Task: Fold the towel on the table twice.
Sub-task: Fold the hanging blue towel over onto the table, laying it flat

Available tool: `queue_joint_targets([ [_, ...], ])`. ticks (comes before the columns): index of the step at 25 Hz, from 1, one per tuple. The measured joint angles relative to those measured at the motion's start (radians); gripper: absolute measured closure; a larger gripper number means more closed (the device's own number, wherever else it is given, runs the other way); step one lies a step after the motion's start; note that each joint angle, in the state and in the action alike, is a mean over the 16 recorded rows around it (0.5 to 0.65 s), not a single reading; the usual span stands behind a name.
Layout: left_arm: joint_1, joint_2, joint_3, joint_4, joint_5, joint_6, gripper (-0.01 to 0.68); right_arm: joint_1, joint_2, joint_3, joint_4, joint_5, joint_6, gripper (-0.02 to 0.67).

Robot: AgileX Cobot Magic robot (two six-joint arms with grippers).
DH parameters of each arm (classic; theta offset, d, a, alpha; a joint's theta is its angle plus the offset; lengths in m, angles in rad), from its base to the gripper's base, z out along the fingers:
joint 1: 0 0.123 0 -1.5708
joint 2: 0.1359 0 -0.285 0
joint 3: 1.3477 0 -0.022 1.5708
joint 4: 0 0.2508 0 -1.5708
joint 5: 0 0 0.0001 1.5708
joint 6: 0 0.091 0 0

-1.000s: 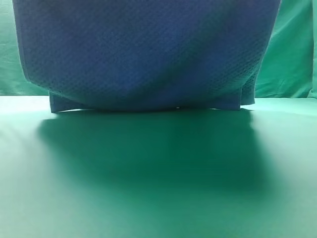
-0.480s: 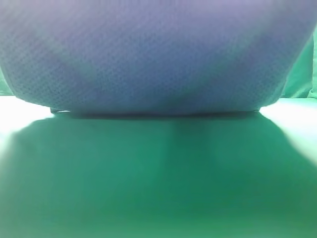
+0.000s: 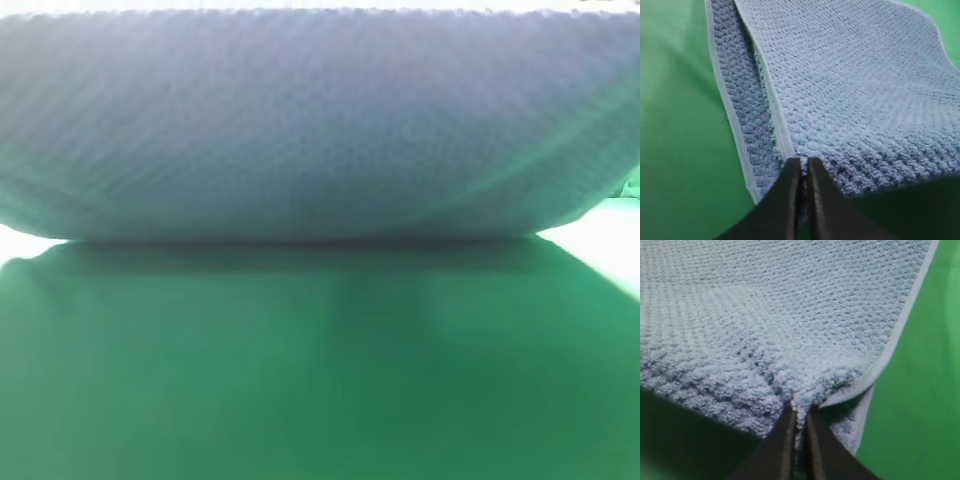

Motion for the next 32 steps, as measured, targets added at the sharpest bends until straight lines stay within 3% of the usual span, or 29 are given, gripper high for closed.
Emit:
queue_joint_targets([
  [18, -0.054, -0.084, 0.132, -0.025, 0.002, -0.019, 0.673, 0.021, -0.215, 0.198, -0.005, 0.043, 0.036, 0.649],
  [26, -0.057, -0.044, 0.132, -0.100, -0.098, -0.023, 0.673, 0.021, -0.177, 0.197, 0.003, -0.060, 0.048, 0.649],
  [32, -0.058, 0.014, 0.125, -0.243, -0.175, 0.060, 0.673, 0.022, -0.096, 0.155, 0.010, -0.152, 0.051, 0.649],
])
